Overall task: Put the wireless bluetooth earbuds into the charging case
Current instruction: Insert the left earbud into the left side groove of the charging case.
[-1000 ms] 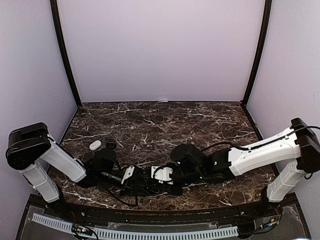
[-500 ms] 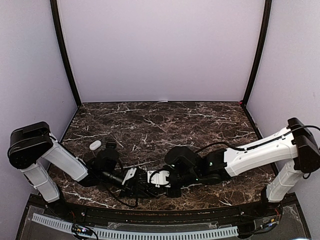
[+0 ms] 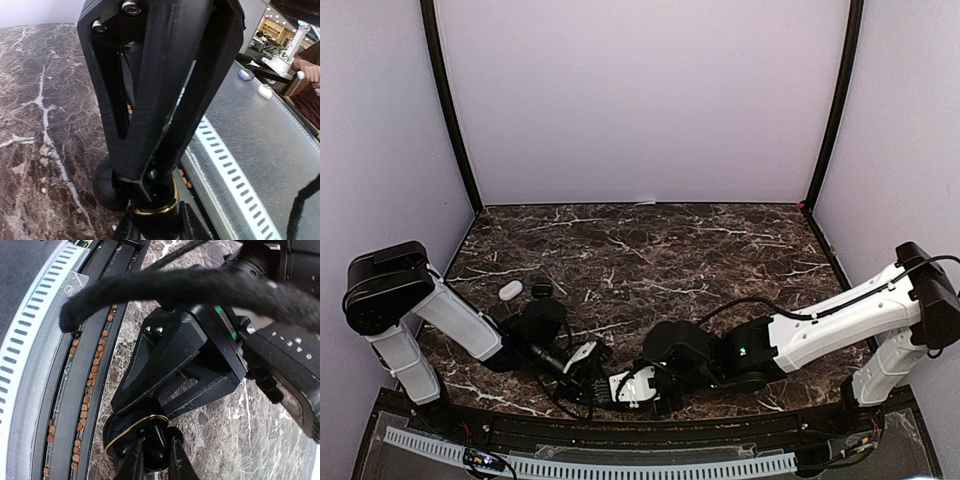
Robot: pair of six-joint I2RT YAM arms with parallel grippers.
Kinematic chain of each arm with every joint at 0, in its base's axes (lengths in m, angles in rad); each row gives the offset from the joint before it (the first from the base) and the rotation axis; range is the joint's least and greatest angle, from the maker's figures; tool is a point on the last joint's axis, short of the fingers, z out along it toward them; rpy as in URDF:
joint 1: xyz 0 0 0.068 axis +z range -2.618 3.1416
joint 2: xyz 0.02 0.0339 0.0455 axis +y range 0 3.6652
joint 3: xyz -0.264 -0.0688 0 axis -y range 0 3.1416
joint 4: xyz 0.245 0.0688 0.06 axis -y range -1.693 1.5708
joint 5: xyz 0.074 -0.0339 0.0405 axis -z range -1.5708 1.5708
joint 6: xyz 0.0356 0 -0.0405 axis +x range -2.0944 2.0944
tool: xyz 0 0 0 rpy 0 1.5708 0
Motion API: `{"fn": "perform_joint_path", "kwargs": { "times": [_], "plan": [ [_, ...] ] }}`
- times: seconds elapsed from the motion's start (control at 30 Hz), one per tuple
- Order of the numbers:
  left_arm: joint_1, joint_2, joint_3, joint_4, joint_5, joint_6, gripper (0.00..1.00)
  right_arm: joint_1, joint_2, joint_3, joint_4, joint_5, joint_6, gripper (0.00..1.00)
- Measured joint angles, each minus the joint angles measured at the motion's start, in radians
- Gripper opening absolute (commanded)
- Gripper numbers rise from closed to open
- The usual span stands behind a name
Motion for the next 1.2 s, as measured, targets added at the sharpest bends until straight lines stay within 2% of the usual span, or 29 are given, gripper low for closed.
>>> {"fn": "perform_joint_path", "kwargs": {
  "times": [0.3,0.73,1.1,1.2],
  "plan": [
    [-0.001,0.035,0.06,-0.093,0.1,-0.018,0.06,0.05,-0.007,0.0,-0.014,0.071,-0.07,0.01],
    [-0.008,0.04,0.098,-0.168,0.142,-0.029,0.05,0.111,0.015,0.041,-0.056,0.161,-0.127,0.01],
    [-0.009,0.04,0.098,-0.174,0.137,-0.026,0.05,0.119,0.025,0.06,-0.085,0.182,-0.141,0.24],
    [-0.009,0.039,0.098,-0.163,0.129,-0.023,0.05,0.121,0.02,0.06,-0.095,0.175,-0.144,0.28]
  ]
}}
